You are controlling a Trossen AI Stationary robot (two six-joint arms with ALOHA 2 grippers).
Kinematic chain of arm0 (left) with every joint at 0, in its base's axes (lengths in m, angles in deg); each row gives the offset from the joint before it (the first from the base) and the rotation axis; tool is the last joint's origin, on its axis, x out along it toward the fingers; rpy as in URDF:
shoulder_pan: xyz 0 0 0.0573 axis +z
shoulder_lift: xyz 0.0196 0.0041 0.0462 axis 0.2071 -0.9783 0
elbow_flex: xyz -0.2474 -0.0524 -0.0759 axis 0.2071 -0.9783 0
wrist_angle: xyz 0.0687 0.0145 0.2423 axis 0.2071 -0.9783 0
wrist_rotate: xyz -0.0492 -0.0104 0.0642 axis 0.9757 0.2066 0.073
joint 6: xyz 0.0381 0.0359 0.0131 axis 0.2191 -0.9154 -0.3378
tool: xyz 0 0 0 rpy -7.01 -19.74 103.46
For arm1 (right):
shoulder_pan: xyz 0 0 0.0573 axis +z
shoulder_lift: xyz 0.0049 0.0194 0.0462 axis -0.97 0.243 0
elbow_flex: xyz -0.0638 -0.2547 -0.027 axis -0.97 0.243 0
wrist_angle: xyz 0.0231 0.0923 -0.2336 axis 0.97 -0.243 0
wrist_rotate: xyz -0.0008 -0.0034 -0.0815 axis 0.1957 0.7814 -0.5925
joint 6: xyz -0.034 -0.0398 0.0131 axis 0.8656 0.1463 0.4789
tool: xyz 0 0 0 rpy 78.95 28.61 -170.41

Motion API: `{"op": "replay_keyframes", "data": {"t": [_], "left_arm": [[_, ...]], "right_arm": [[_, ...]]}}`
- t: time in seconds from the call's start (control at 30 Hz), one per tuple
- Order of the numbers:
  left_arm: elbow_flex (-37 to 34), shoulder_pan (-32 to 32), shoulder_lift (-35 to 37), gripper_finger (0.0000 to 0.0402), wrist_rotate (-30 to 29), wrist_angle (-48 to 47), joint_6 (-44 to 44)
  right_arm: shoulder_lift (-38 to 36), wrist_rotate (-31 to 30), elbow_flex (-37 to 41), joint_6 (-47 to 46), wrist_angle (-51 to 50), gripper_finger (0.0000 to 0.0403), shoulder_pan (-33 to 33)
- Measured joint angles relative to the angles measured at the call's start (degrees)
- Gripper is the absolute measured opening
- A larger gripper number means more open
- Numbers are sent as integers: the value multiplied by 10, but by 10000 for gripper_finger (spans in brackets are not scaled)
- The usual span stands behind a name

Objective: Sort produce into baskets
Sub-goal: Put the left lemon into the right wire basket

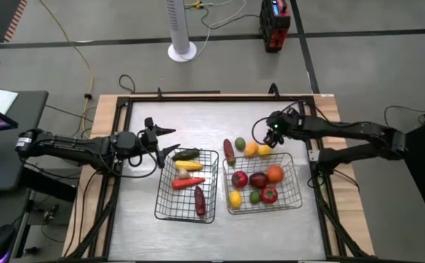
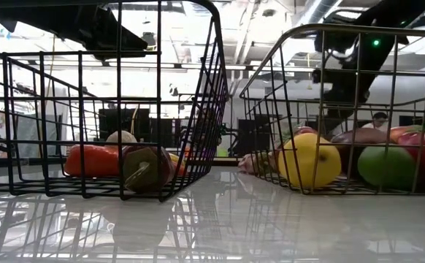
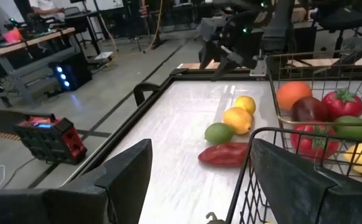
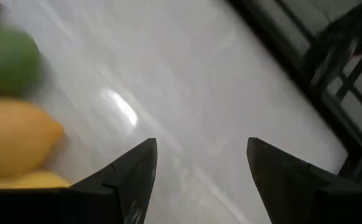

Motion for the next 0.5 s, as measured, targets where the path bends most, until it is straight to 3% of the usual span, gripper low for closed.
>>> {"op": "replay_keyframes", "data": {"t": [0.17,0.5], "left_arm": [[0,0,0,263,0,0,2],[0,0,0,263,-3,-1,-3]], "right_arm": [[46,4,0,-25,-57,276,24],[105,5,0,-85,-40,276,125]]}}
